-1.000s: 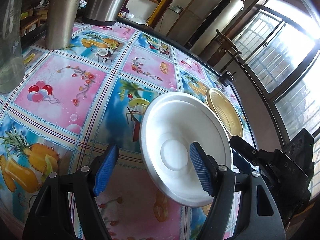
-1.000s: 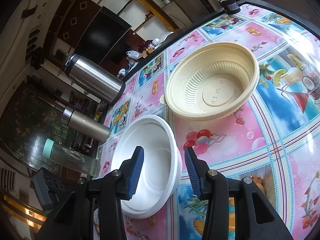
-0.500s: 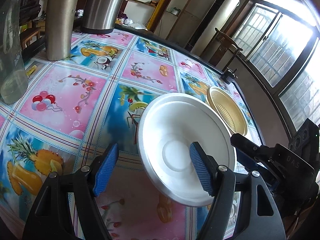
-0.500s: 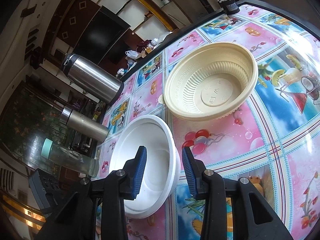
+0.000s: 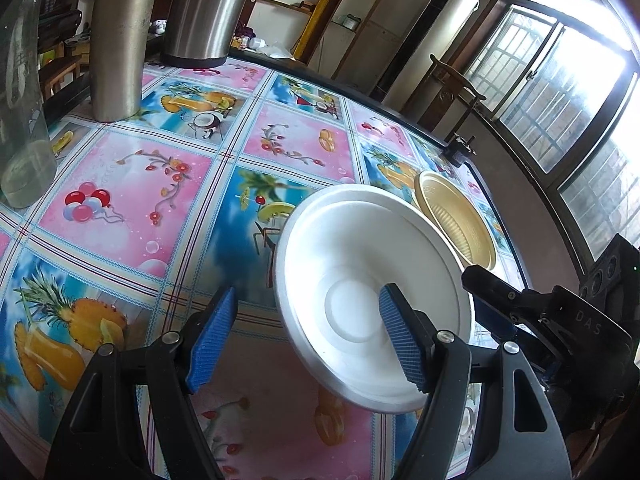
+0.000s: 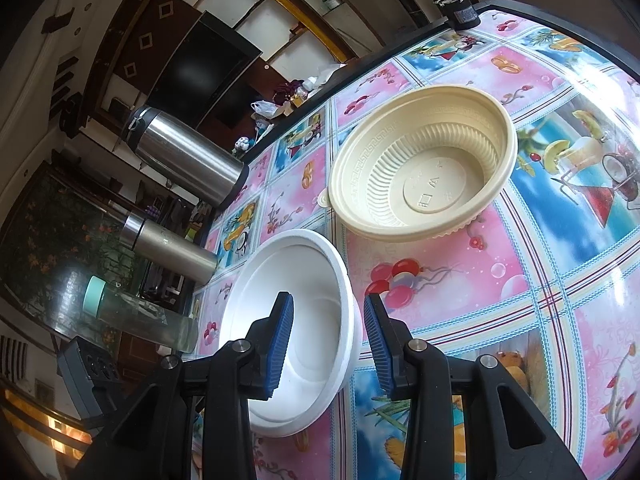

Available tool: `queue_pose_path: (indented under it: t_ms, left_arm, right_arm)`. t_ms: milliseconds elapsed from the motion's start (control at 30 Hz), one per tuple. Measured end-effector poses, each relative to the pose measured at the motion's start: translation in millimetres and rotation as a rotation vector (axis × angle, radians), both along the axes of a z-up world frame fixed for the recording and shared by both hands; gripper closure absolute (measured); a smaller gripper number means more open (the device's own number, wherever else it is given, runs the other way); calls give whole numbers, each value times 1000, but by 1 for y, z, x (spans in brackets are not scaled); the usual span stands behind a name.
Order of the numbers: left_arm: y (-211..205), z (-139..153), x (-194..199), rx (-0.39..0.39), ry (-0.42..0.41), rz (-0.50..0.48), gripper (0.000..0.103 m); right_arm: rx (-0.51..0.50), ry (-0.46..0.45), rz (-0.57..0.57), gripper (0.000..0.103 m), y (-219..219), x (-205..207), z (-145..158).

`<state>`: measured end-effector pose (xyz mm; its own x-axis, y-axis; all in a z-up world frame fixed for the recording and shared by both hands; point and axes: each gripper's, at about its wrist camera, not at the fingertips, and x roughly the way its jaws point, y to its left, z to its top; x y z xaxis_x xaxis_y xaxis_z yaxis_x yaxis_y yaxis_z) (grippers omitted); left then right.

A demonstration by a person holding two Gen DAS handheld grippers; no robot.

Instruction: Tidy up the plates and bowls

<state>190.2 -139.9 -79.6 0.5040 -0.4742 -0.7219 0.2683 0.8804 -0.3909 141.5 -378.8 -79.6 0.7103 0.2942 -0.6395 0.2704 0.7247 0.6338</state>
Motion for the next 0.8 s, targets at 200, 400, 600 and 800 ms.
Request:
queue_pose_path:
  t_ms: [200,400,600,800]
  left_arm:
    - [-1,0,0,1,-2,-1,30]
    - [-2,0,-1,1,-2,-3,30]
    - [-2,0,-1,2,-1,-4,30]
    - [-2,0,-1,3,-3,-3,30]
  right_arm:
    - [5,0,2,65,-1,1,0]
    - [-1,-3,1,65,-1,1,1]
    - [-2,-4,5,65,0,2,1]
    - [1,-5,6,65,1,1,2]
